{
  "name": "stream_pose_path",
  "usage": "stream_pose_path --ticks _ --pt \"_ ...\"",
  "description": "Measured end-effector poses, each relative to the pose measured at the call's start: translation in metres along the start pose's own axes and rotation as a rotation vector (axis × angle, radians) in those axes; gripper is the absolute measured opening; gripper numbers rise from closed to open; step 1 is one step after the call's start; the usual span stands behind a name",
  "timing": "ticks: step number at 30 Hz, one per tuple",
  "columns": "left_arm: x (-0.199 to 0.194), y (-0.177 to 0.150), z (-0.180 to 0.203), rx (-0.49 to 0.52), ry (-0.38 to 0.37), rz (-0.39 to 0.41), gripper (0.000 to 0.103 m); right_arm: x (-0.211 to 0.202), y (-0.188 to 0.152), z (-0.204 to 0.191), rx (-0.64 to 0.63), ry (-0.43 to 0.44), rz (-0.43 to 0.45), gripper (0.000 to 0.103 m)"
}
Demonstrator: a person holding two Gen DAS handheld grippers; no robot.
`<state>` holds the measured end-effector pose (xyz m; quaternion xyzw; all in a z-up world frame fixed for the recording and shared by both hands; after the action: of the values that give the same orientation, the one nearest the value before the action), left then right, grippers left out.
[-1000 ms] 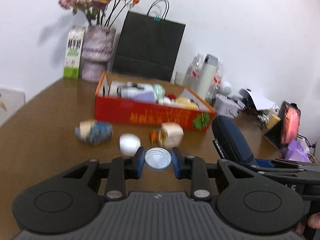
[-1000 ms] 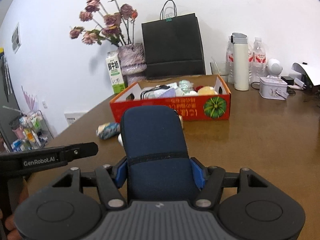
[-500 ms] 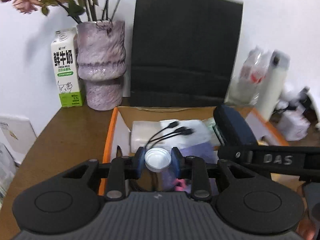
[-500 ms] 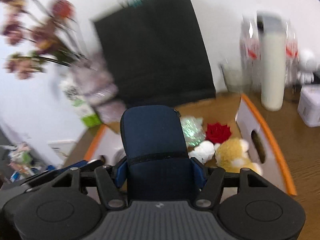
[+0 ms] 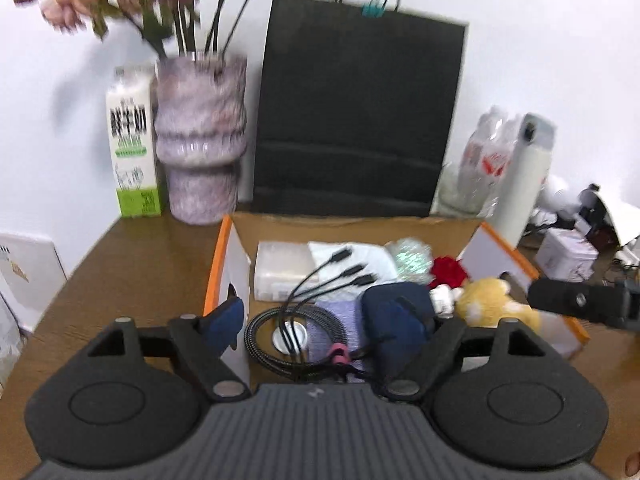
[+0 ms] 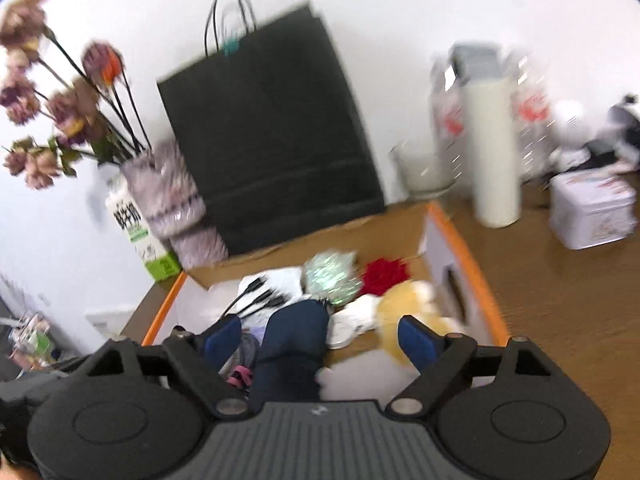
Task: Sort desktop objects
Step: 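Carry the case and cap into the cardboard box and open both tools, then move both open tools back over the table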
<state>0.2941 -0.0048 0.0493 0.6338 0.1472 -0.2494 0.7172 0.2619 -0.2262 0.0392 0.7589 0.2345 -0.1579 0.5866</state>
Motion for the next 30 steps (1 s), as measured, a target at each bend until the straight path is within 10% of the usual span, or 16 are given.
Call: stream_pose_path --ticks 14,30 --pt "-0.142 -0.078 0.021 0.08 -0.101 0.132 0.103 -0.127 -0.122 0.009 -0.103 0.002 0.036 0.09" --pt "-0.169 -0.189 0.001 -0.014 -0.038 -0.025 0.103 -0.153 -0.214 -0.01 -0.207 0.007 -0.063 0.095"
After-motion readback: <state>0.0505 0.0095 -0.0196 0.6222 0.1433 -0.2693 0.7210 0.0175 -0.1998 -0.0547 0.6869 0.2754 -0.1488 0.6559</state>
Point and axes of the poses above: each gripper's, at about its wrist camera, not at the fingertips, and x roughly the way its jaws point, z to its right, y to its top, the point moved 8 cm from there along x, roughly the way its jaws point, and after that the axes turned 5 degrees about -x, right-handed, at the moved point
